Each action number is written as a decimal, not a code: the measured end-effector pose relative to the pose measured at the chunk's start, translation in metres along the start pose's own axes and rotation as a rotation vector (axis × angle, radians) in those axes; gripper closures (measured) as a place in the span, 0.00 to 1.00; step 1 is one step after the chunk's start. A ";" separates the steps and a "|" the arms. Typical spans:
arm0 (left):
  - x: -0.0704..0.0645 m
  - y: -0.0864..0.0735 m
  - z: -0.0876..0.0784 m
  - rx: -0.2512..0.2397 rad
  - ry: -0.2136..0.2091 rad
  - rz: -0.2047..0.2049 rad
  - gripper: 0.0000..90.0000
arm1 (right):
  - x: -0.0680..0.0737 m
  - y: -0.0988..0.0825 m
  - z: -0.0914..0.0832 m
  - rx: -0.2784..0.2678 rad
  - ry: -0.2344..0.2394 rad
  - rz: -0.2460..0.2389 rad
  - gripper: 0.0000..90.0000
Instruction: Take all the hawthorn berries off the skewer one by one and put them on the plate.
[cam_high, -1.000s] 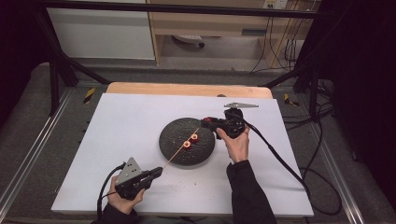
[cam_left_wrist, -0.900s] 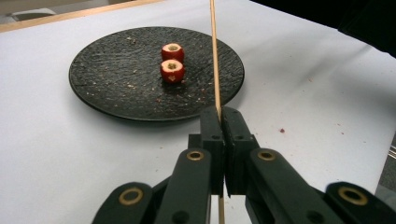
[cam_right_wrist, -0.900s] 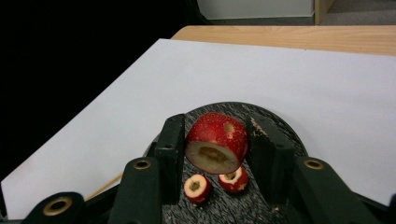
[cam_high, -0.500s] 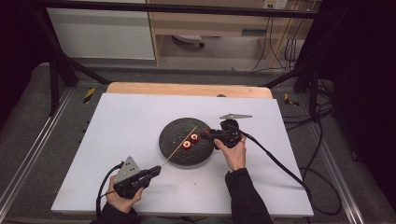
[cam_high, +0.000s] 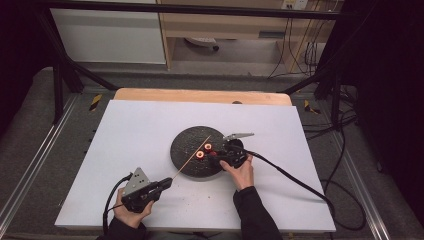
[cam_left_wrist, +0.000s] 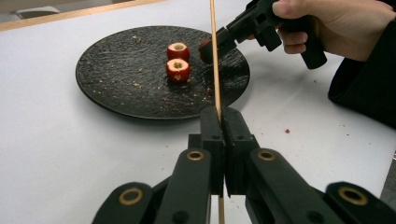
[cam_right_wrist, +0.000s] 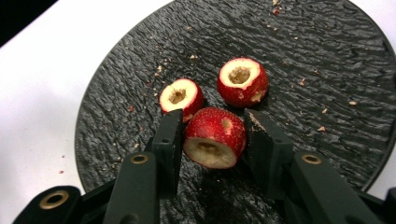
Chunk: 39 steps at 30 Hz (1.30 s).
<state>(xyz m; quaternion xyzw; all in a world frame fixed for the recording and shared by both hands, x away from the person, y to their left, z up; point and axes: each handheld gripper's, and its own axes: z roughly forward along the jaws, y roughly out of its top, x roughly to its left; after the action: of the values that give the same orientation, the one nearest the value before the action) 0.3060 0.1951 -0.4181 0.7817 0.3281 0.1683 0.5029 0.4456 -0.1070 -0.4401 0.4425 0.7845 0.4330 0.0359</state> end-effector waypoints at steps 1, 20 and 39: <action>0.000 0.000 0.000 0.001 0.000 0.000 0.98 | 0.000 0.000 0.001 0.001 -0.004 -0.002 0.66; 0.000 0.000 0.001 0.008 -0.001 -0.004 0.98 | -0.003 -0.003 -0.041 -0.058 -0.010 -0.049 0.44; 0.003 0.003 0.004 0.024 0.007 -0.017 0.98 | -0.028 -0.055 -0.092 -0.096 -0.068 -0.134 0.07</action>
<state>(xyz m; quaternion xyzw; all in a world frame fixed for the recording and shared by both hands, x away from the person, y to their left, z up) 0.3116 0.1935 -0.4173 0.7841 0.3387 0.1630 0.4939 0.3864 -0.1999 -0.4311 0.4015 0.7888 0.4516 0.1127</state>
